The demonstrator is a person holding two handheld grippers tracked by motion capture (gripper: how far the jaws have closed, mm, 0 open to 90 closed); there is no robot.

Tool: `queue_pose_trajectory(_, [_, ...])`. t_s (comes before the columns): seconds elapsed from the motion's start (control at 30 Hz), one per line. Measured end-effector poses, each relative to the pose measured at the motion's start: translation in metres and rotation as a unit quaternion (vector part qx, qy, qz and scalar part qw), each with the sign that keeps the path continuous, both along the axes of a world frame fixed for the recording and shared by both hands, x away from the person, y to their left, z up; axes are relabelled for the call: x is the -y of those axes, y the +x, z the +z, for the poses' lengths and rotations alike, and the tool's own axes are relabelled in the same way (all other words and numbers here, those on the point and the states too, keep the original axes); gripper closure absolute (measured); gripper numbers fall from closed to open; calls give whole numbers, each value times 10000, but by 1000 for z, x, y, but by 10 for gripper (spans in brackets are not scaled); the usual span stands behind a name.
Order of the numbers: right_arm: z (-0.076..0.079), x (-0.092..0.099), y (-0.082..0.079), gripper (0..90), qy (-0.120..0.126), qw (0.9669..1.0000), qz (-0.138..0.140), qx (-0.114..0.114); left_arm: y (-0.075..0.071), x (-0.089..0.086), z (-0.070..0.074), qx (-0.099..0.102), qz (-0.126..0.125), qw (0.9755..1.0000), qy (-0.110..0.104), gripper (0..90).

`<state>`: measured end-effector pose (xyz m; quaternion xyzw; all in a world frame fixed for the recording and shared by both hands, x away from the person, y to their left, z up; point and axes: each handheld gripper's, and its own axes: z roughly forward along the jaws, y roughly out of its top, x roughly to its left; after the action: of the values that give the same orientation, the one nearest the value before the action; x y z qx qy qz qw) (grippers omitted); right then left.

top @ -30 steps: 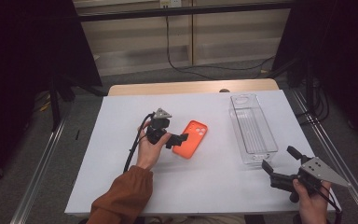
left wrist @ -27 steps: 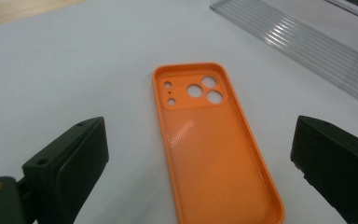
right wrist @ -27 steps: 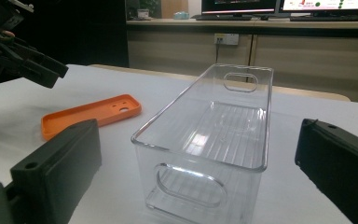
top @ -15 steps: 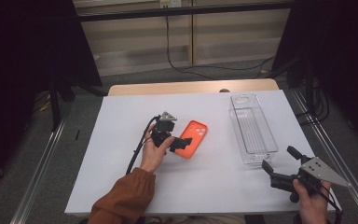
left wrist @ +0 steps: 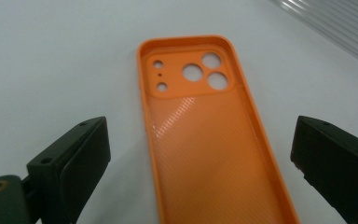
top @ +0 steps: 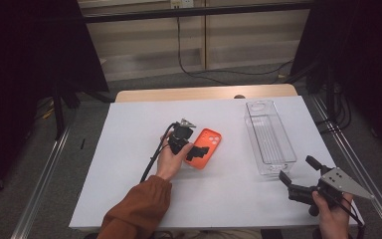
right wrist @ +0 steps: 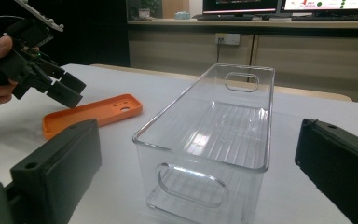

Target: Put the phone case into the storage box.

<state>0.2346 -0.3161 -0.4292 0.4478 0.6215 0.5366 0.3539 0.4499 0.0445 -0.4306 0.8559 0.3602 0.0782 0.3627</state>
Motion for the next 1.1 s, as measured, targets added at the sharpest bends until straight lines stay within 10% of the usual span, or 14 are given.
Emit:
queue_pose_trajectory(0.27, [0,0,0,0,-4,10000,-1,3,11,7,-7,-234,54,9995,-196,48])
queue_pose_trajectory(0.8, [0,0,0,0,-3,10000,10,1,21,25,-16,-561,-117,9976,395,56])
queue_pose_trajectory(1.1, [0,0,0,0,0,10000,19,-3,21,26,-16,-604,-101,9977,301,42])
